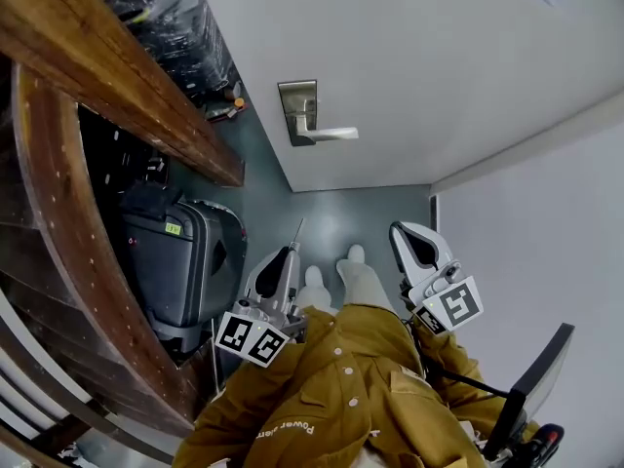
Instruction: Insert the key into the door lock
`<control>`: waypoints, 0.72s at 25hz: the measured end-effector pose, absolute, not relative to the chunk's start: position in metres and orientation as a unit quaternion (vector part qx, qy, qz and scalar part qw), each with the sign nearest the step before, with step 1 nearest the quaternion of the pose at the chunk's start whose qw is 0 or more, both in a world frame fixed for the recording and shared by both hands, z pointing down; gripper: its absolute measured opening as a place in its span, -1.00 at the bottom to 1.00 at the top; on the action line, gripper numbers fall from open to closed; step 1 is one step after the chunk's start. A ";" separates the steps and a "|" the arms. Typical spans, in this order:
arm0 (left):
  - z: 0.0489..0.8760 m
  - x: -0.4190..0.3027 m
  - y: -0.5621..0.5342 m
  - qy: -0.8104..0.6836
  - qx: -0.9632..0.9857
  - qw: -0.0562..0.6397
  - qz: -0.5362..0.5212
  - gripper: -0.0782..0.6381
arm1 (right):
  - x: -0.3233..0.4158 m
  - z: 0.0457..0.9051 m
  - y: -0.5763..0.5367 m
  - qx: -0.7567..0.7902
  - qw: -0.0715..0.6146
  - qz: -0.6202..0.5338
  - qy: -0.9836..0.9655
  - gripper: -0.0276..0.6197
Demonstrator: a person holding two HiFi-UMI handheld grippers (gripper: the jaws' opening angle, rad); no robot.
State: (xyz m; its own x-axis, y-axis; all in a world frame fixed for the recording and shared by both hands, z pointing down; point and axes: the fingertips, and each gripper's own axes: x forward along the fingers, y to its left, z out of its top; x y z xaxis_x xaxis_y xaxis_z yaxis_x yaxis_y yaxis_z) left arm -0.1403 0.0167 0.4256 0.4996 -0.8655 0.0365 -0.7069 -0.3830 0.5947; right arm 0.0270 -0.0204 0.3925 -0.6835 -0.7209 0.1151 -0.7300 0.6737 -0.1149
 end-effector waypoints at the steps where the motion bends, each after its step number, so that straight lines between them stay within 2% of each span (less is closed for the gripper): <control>1: 0.428 -0.140 0.009 -0.482 0.814 0.288 -0.148 -0.71 | 0.027 0.391 -0.032 0.391 0.032 0.070 -0.917 -0.90; 7: 0.460 -0.147 -0.038 -0.506 0.732 0.386 -0.245 -0.71 | 0.017 0.378 -0.096 0.332 0.028 0.054 -0.941 -0.90; 14: 0.525 -0.132 -0.089 -0.482 0.577 0.537 -0.382 -0.71 | 0.027 0.381 -0.136 0.308 0.031 0.061 -0.949 -0.90; 18: 0.553 -0.136 -0.119 -0.472 0.532 0.551 -0.437 -0.71 | 0.031 0.386 -0.144 0.293 0.024 0.074 -0.953 -0.90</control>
State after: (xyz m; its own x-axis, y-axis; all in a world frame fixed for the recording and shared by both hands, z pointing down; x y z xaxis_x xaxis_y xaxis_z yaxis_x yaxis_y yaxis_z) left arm -0.1360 -0.1192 0.5532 0.1735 -0.9833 0.0556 -0.0200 0.0530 0.9984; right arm 0.0305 -0.1439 0.3865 -0.8268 -0.5555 0.0887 -0.5625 0.8169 -0.1277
